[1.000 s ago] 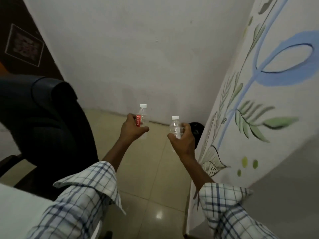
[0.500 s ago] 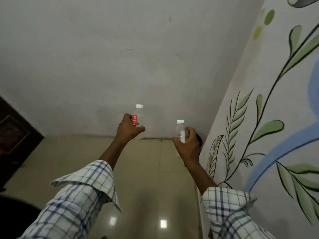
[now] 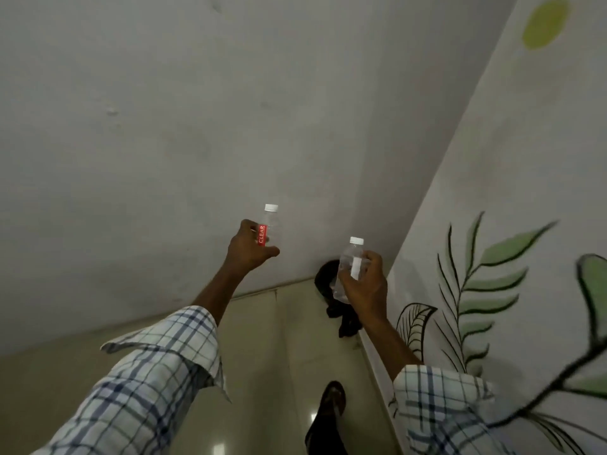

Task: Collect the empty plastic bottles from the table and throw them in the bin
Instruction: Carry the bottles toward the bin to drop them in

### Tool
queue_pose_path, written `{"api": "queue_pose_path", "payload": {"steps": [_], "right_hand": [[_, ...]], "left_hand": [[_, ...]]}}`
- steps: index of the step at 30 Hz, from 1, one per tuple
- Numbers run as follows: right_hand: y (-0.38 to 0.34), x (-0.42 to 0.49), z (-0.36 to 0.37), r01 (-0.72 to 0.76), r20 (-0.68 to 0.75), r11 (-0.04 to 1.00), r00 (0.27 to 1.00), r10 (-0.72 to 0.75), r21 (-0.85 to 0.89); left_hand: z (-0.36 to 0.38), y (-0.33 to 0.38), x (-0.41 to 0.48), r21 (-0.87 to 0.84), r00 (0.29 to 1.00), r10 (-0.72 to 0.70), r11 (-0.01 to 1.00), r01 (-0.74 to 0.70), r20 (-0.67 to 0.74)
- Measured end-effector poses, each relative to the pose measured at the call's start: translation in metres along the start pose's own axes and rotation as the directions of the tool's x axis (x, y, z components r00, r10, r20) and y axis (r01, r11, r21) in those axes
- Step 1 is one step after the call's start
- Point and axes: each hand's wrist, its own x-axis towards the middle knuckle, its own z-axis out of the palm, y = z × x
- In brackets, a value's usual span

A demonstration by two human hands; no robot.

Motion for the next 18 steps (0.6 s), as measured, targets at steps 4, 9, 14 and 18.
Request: {"api": "queue_pose_path", "payload": {"steps": [4, 9, 14, 18], "right_hand": [[0.050, 0.080, 0.029, -0.087, -0.037, 0.996, 0.996, 0.086, -0.035], [0.108, 0.159, 0.064, -0.232, -0.078, 0.971, 0.971, 0.227, -0.063], [0.187, 0.223, 0.110, -0.339, -0.178, 0.937, 0.930, 0.322, -0.077], [0.271, 0.266, 0.142, -0.436, -0.277, 0.897, 0.873, 0.403, -0.071]], "left_hand": [[0.060, -0.004, 0.102, 0.013, 0.994, 0.000, 1.000, -0.001, 0.106], [0.134, -0.030, 0.202, 0.063, 0.973, -0.018, 0.998, 0.004, 0.228], [0.212, -0.082, 0.284, 0.157, 0.926, 0.010, 0.985, -0.075, 0.378], [0.283, -0.145, 0.343, 0.211, 0.878, 0.018, 0.968, -0.135, 0.478]]}}
